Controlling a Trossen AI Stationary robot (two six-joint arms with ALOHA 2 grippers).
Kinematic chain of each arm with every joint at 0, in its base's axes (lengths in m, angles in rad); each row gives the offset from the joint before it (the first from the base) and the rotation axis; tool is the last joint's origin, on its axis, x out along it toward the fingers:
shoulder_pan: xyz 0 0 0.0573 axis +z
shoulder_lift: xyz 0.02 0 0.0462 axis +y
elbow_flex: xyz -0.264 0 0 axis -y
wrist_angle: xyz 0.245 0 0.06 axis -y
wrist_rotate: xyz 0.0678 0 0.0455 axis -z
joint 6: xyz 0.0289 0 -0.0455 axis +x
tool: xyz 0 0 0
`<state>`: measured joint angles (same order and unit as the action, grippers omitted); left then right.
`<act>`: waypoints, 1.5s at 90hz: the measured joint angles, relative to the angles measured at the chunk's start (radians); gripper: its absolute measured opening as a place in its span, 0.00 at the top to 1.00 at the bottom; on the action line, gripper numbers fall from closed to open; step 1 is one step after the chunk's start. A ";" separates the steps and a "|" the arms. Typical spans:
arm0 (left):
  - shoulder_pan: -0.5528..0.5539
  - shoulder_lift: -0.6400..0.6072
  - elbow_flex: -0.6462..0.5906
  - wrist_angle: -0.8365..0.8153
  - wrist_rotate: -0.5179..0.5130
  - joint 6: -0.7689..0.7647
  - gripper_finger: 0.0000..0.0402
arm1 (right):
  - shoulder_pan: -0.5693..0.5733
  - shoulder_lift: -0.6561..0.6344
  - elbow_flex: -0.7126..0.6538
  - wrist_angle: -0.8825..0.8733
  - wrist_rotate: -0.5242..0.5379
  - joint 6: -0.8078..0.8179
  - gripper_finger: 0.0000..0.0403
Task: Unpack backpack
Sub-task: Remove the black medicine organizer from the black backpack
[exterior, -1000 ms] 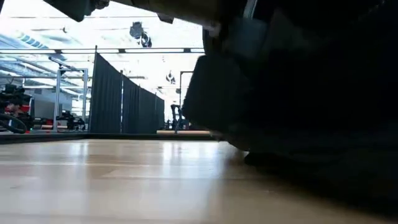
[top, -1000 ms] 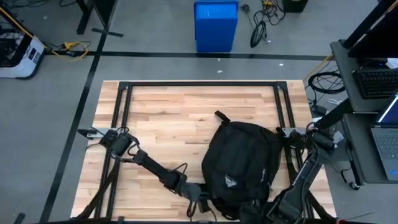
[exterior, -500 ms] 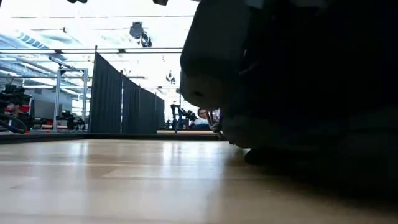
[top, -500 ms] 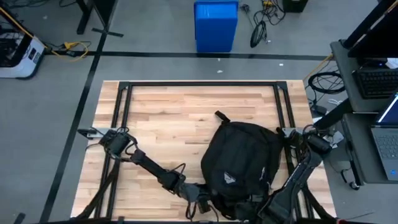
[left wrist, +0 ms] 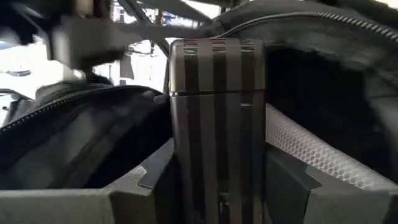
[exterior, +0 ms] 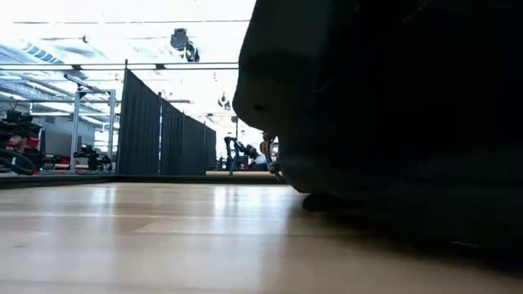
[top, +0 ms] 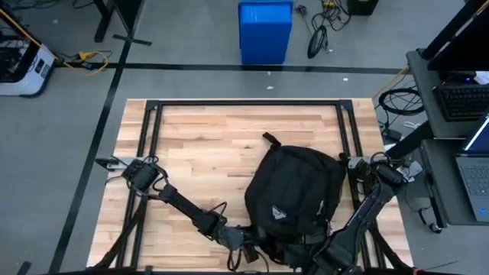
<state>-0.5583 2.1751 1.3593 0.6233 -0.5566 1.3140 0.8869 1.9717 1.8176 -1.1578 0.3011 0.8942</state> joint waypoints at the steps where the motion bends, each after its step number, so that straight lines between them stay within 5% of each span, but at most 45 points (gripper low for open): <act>1: 0.000 -0.001 0.000 0.000 -0.001 0.000 0.59 | 0.002 0.000 0.008 -0.008 0.002 0.001 0.98; 25: -0.020 -0.002 0.000 0.015 -0.025 -0.068 0.59 | 0.051 -0.002 0.152 -0.282 0.190 0.105 0.98; 46: -0.051 -0.003 0.000 0.074 -0.091 -0.104 0.59 | 0.029 -0.004 0.146 -0.415 0.206 0.202 0.98; 85: -0.134 -0.006 0.056 0.081 -0.368 -0.127 0.59 | 0.023 -0.003 0.124 -0.413 0.388 0.213 0.98; 135: -0.204 -0.031 0.068 0.102 -0.511 -0.227 0.59 | 0.023 -0.013 0.124 -0.412 0.505 0.207 0.98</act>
<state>-0.7622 2.1439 1.4277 0.7251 -1.0673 1.0869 0.9100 1.9589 1.9411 -1.5701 0.8058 1.1015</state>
